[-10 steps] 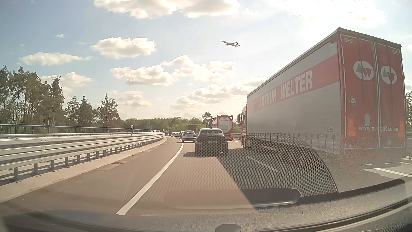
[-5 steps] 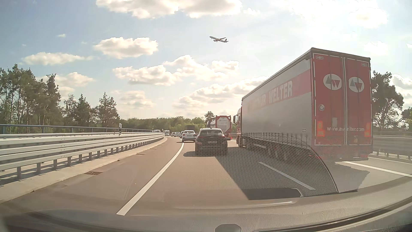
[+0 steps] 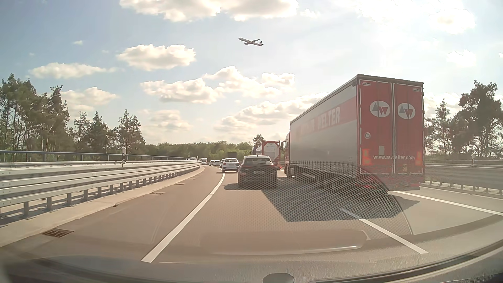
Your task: Follow the waypoints while adhering to traffic rules and regulations
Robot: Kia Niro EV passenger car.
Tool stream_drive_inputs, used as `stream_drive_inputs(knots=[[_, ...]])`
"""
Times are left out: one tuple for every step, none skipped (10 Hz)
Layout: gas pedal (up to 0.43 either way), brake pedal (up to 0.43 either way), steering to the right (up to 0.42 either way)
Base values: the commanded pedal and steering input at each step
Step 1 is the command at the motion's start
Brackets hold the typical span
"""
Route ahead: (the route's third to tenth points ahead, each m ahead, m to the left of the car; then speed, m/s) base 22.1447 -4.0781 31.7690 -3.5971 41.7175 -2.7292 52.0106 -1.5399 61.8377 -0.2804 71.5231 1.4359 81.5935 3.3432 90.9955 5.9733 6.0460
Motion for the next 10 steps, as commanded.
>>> stream_drive_inputs(knots=[[0.098,0.000,-0.015],[0.098,0.000,-0.015],[0.098,0.000,-0.014],[0.098,0.000,-0.015],[0.098,0.000,-0.015],[0.098,0.000,-0.015],[0.098,0.000,-0.015],[0.098,0.000,-0.016],[0.098,0.000,-0.016],[0.098,0.000,-0.015]])
